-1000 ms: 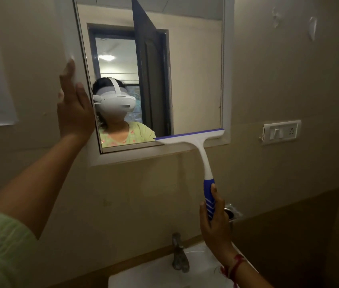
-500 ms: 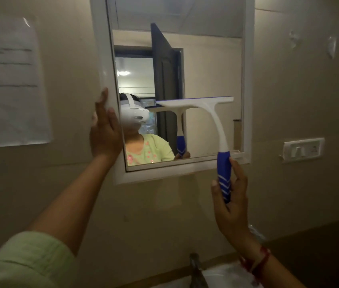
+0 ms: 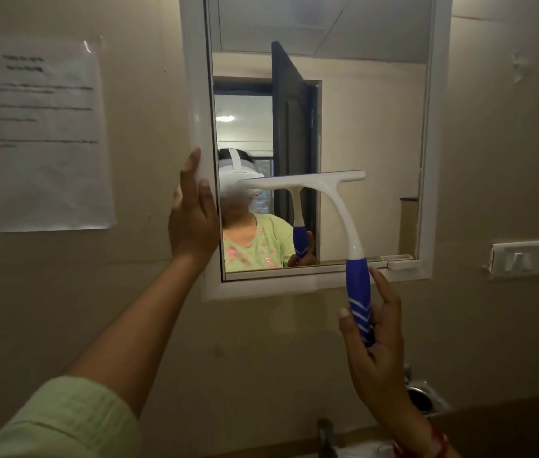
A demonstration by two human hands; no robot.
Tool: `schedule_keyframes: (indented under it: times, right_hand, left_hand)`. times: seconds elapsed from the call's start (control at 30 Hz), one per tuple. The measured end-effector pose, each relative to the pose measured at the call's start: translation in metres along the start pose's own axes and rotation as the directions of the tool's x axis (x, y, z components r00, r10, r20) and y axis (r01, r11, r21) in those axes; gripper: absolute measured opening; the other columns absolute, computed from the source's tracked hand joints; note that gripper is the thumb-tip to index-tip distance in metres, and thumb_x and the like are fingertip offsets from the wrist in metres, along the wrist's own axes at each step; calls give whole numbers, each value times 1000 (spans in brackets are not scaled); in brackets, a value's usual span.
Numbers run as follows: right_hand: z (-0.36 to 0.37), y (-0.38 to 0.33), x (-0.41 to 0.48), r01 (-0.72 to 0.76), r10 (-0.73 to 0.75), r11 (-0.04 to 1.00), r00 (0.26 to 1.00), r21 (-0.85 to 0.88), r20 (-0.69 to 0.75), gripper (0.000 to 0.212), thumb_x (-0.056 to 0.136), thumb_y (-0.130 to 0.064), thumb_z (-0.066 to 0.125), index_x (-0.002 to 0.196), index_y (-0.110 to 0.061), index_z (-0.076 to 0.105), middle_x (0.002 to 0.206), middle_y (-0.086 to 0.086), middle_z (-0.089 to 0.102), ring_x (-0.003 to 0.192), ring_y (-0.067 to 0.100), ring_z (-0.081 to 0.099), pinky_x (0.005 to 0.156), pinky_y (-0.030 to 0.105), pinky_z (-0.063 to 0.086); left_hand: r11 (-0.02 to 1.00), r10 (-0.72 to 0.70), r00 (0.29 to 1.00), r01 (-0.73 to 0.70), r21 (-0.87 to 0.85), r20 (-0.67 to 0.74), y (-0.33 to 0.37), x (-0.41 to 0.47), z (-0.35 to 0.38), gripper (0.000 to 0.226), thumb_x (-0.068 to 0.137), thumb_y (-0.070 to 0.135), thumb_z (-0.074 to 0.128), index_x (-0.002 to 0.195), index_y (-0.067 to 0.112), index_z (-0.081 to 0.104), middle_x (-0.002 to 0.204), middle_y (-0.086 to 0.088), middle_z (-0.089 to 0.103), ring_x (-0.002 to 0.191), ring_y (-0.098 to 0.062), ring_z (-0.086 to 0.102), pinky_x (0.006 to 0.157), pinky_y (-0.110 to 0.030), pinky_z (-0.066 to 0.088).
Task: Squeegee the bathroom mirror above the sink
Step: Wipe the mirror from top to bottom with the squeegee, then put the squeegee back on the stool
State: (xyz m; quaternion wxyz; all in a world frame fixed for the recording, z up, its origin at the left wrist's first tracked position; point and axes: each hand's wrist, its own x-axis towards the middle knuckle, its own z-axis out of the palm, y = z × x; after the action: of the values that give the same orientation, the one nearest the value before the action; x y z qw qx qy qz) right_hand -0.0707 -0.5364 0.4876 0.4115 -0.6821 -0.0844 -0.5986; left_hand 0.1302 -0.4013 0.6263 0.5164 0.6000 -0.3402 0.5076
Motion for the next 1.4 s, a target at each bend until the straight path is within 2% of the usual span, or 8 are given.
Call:
schedule_keyframes:
  times: [0.17,0.3,0.47,0.63,0.73,0.9,1.1,1.4]
  right_hand:
    - [-27,-10,8,19,-22,999,996,34,83,59,85,-15,50,129,-48,31,100,-31,57,67,3,60,50,10,51]
    - [-51,-17,16,-102,85,989,984,105,154,51,82,-25,50,121,-56,37,88,-6,60,57,7,57,44,11,47]
    - [-64,-22,11,-138,101,985,947,102,306,44,82,-21,50,120,-42,40,94,-4,58,67,11,59,49,14,49]
    - [-64,-20,-19,-216,103,960,863,176,494,50,84,-25,58,116,-61,43,91,-8,61,60,14,56,48,24,49]
    - [-58,-13,-49,-350,156,914,769,204,620,44,83,-28,66,112,-58,50,91,-13,64,60,6,60,48,16,48]
    - [-32,-1,-122,-591,263,794,542,140,798,38,75,-27,66,110,-38,59,102,-16,67,83,4,66,65,11,51]
    - [17,-2,-190,-691,336,722,309,-32,890,34,77,-30,66,109,-35,55,97,-10,66,86,2,63,62,13,51]
    - [111,-10,-277,-811,515,465,-79,-355,854,28,86,-20,63,111,-27,52,103,-8,59,91,9,60,63,17,50]
  left_hand:
    - [997,-60,995,56,51,78,4,-1,-7,43,100,30,27,142,37,21,143,-4,44,98,-35,60,70,-26,38]
    - [993,-68,988,54,104,137,13,-17,-13,47,101,26,30,145,30,16,151,-1,29,123,-20,45,89,-28,38]
    - [969,-246,966,246,5,79,42,-69,-28,50,99,23,37,145,21,17,145,-10,33,128,-17,39,104,-41,39]
    - [903,-430,899,428,40,78,69,-146,-84,53,93,31,38,141,19,20,133,-12,42,117,-21,47,97,-47,45]
    - [815,-578,813,569,110,72,80,-204,-132,38,97,29,41,130,16,30,125,-11,47,113,-25,52,90,-51,50]
    - [668,-710,700,703,245,-73,101,-289,-197,42,96,16,44,136,18,32,123,4,50,114,-4,49,92,-15,40]
    - [396,-810,513,836,379,-285,101,-384,-271,47,94,16,48,137,26,30,132,3,35,121,-19,44,102,-40,40]
    - [156,-842,354,883,443,-407,60,-430,-348,47,94,12,50,137,16,34,133,-9,36,108,-7,39,91,-23,32]
